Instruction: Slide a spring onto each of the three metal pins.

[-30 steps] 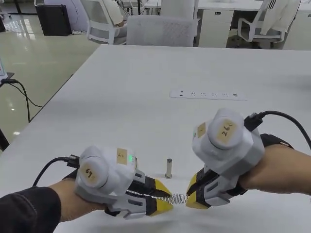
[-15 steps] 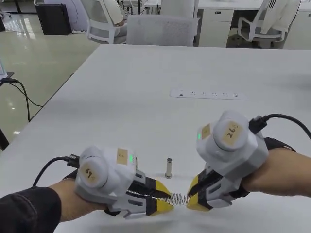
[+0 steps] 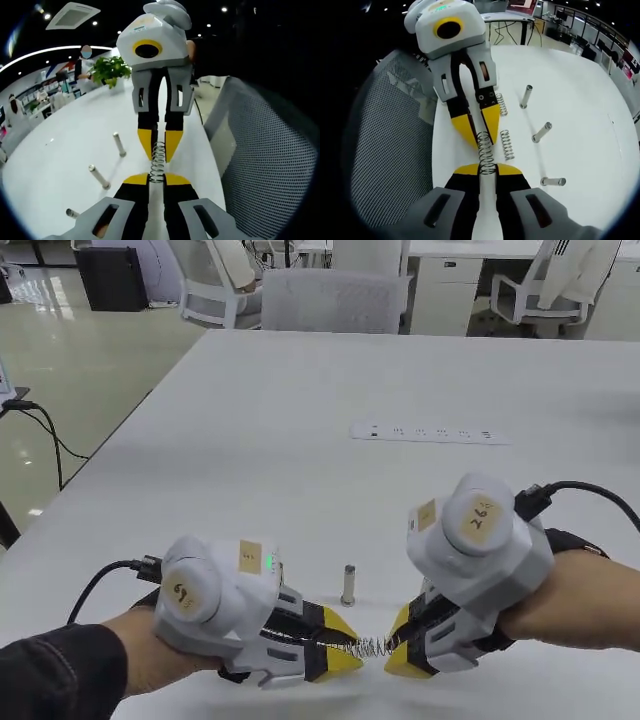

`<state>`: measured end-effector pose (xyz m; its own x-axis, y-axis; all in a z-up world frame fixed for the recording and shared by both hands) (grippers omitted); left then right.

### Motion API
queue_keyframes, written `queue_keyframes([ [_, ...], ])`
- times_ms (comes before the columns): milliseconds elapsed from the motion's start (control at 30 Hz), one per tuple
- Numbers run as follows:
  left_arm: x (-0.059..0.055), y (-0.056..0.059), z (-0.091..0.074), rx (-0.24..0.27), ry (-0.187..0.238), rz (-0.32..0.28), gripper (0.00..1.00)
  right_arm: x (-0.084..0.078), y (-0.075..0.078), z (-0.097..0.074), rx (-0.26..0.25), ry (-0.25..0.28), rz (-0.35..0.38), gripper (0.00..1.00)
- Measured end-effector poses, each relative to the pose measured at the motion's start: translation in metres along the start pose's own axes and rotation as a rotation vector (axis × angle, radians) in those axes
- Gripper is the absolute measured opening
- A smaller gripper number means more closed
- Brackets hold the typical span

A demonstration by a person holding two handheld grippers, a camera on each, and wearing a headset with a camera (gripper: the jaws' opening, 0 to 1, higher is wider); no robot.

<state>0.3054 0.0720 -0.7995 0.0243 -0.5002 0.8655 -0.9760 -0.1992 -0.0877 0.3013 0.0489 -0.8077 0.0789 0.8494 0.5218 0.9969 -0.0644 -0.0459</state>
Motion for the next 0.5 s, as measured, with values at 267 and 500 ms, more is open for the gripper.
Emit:
queue_keyframes([
  [267, 0.0, 0.0, 0.0, 0.002, -0.002, -0.004, 0.02, 0.014, -0.001, -0.008, -0.013, 0.025, -0.012, 0.08],
  [500, -0.002, 0.002, 0.002, -0.003, -0.005, -0.009, 0.02, 0.024, -0.004, -0.009, -0.011, 0.041, -0.022, 0.08],
])
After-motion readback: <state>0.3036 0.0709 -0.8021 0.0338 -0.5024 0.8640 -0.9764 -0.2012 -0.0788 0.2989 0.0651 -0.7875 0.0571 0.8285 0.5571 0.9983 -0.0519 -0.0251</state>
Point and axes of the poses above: the centre of the closed fingertips' face, and the gripper's own axes: z roughly forward along the fingers, y roughly to its right, x roughly out of its top, the point moved 1 cm from there along -z, roughly backward along the fingers
